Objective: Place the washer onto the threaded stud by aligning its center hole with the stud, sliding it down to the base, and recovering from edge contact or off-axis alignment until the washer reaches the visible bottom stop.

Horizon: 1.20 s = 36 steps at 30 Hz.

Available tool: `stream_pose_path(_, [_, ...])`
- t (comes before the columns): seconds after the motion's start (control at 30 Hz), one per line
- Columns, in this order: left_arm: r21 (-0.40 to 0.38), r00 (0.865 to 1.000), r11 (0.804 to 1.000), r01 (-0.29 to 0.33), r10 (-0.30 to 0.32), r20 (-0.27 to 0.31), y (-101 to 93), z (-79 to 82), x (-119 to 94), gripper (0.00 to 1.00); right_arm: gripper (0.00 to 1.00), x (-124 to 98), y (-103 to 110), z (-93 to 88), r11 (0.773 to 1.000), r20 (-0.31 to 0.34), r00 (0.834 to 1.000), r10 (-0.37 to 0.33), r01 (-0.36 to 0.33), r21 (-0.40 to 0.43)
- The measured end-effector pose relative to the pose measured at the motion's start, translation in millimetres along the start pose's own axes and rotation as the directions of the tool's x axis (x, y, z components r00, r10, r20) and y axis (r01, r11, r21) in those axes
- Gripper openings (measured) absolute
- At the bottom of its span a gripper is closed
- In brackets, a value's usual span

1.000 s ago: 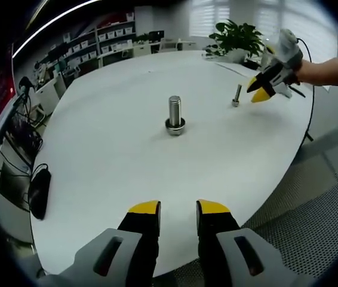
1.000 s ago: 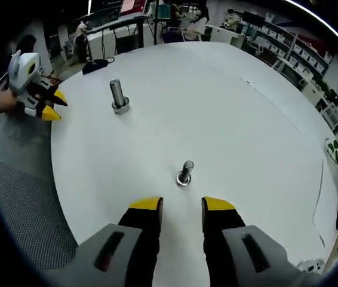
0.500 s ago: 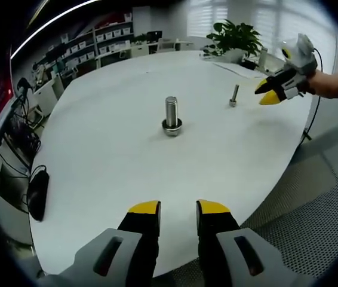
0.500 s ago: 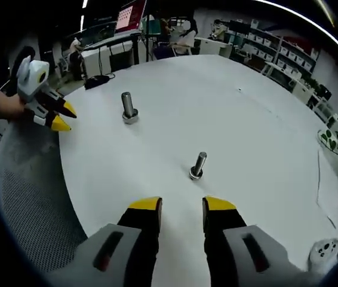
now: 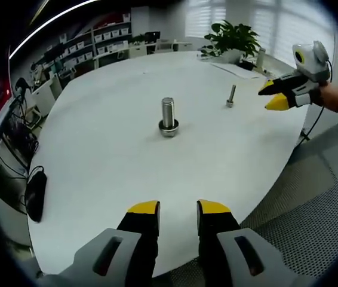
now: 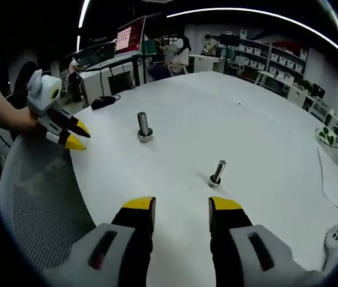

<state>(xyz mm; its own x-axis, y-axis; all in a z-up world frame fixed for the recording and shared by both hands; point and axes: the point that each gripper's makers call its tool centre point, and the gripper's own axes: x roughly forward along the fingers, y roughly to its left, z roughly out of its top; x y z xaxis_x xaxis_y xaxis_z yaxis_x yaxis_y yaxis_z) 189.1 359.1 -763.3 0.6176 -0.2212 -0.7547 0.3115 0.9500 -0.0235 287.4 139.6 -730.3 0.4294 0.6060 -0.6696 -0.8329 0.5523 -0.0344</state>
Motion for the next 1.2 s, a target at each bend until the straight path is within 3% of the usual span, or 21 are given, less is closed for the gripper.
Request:
stream_pose_path(0.17, [-0.004, 1.0, 1.0, 0.0, 0.0, 0.009, 0.7, 1.3, 0.0, 0.22, 0.39, -3.5, 6.6, -0.3, 0.999, 0.017, 1.0, 0.007, -0.008, 0.043])
stream_pose_path(0.27, [-0.006, 1.0, 1.0, 0.0, 0.0, 0.013, 0.2, 2.8, -1.2, 0.22, 0.4, -7.1, 10.6, 5.3, 0.996, 0.066, 0.998, 0.009, -0.014, 0.084])
stream_pose_path(0.47, [-0.007, 1.0, 1.0, -0.002, 0.002, 0.015, 1.1, 2.4, -1.3, 0.22, 0.42, -8.5, 13.9, 7.5, 0.996, 0.084, 0.996, 0.013, -0.021, 0.09])
stream_pose_path(1.2, [-0.009, 1.0, 1.0, -0.006, 0.006, 0.013, 1.5, 2.2, -1.4, 0.23, 0.46, -15.1, 37.5, -9.5, 0.997, 0.051, 0.997, 0.05, -0.053, 0.059])
